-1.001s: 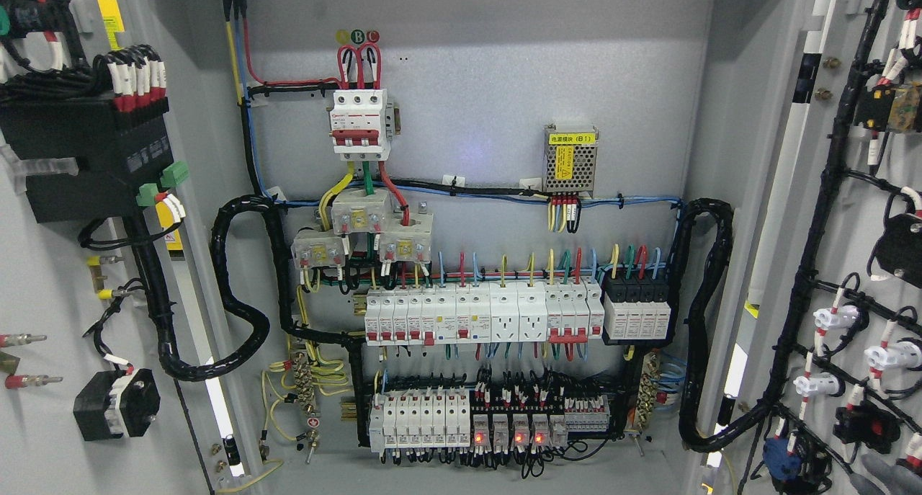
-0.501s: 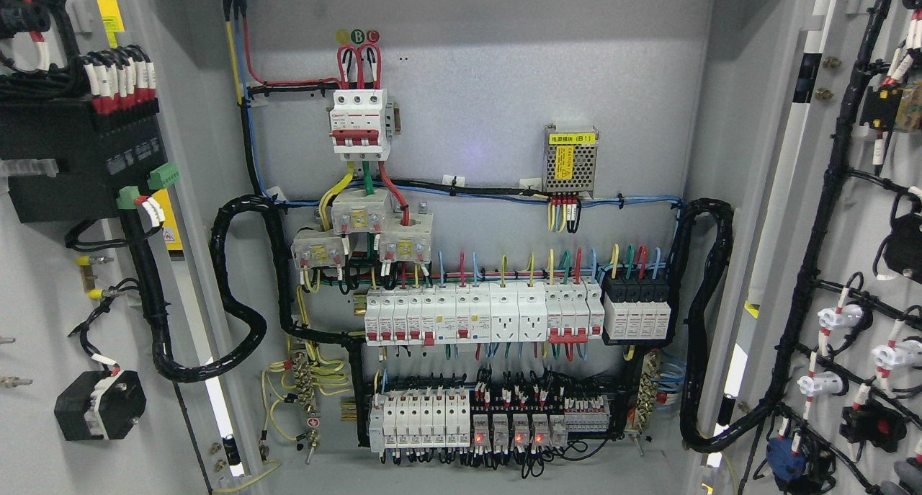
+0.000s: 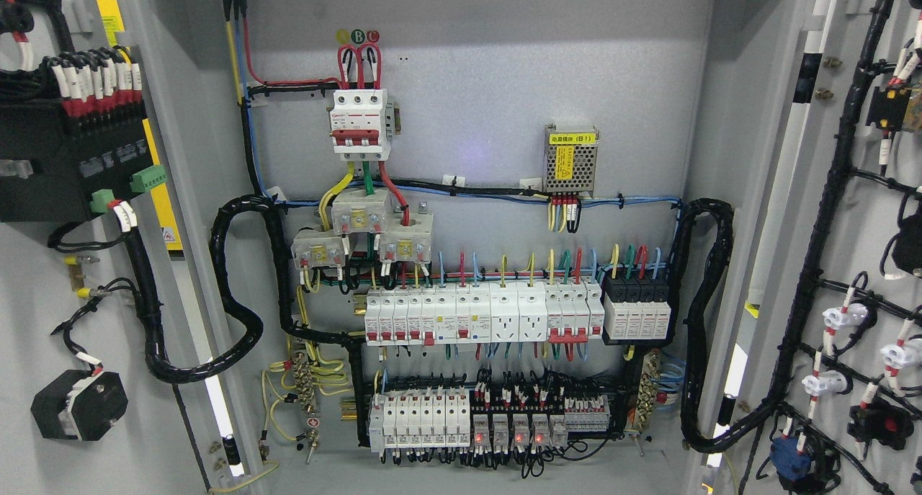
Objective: Open door with both hands
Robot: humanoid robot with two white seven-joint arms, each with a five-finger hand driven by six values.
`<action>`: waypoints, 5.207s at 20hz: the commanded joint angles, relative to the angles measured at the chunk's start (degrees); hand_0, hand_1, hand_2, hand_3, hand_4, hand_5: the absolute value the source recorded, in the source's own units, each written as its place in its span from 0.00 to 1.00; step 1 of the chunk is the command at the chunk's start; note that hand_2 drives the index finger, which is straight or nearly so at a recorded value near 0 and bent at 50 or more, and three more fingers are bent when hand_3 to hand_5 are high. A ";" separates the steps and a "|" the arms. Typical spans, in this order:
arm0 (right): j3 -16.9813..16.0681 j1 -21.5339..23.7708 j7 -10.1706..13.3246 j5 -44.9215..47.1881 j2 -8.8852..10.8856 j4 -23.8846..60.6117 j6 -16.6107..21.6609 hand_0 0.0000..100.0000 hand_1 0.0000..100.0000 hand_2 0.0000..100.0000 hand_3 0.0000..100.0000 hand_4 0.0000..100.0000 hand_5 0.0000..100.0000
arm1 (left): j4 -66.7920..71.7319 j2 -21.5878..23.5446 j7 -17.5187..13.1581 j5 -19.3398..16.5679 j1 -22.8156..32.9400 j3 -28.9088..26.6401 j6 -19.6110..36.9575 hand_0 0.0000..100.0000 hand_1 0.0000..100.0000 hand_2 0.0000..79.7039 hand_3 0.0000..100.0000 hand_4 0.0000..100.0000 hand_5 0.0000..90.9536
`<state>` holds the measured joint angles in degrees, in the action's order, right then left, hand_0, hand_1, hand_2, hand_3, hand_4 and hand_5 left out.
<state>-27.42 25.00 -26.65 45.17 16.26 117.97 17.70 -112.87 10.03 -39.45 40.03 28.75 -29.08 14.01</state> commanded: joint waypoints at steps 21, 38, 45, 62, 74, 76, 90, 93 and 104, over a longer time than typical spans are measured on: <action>-5.89 -1.00 -0.24 0.88 -1.49 -3.89 0.23 0.21 0.00 0.00 0.00 0.00 0.00 | 18.29 16.95 -0.19 7.08 -6.68 -3.61 -3.12 0.00 0.00 0.00 0.00 0.00 0.00; -5.01 -0.48 -0.42 1.32 -1.40 -2.57 0.67 0.22 0.00 0.00 0.00 0.00 0.00 | 23.92 20.99 -1.60 9.45 -8.00 -4.49 -3.12 0.00 0.00 0.00 0.00 0.00 0.00; -4.57 0.67 -0.68 1.67 -1.40 -0.64 0.94 0.22 0.00 0.00 0.00 0.00 0.00 | 26.56 22.49 -1.60 11.29 -9.23 -4.49 -3.20 0.00 0.00 0.00 0.00 0.00 0.00; 3.95 2.51 -0.68 1.58 1.85 0.59 2.69 0.22 0.00 0.00 0.00 0.00 0.00 | 26.12 22.49 -1.60 11.82 -10.03 -4.58 -4.08 0.00 0.00 0.00 0.00 0.00 0.00; 9.22 2.42 -0.59 1.50 2.73 0.24 2.52 0.22 0.00 0.00 0.00 0.00 0.00 | 12.15 18.71 -1.51 11.82 -8.62 -4.93 -7.77 0.00 0.00 0.00 0.00 0.00 0.00; 11.94 2.60 -0.59 1.41 2.55 -0.11 2.52 0.22 0.00 0.00 0.00 0.00 0.00 | 11.27 17.31 -1.42 11.65 -7.92 -4.49 -7.77 0.00 0.00 0.00 0.00 0.00 0.00; 27.77 4.27 -1.03 -10.61 -1.48 -23.03 2.78 0.22 0.00 0.00 0.00 0.00 0.00 | 13.88 4.22 2.35 -8.72 -0.36 14.29 0.47 0.00 0.00 0.00 0.00 0.00 0.00; 29.70 4.27 -2.00 -12.83 -3.42 -29.18 2.78 0.22 0.00 0.00 0.00 0.00 0.00 | 26.50 1.41 3.85 -12.86 -1.14 20.28 4.07 0.00 0.00 0.00 0.00 0.00 0.00; 38.58 1.03 -1.12 -15.46 -7.03 -59.40 2.43 0.22 0.00 0.00 0.00 0.00 0.00 | 93.64 -5.72 3.94 -13.66 -23.97 21.00 6.73 0.00 0.00 0.00 0.00 0.00 0.00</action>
<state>2.52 28.17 -28.19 31.98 12.96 84.43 20.02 -66.89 11.26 -35.45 27.82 15.23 -13.98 21.08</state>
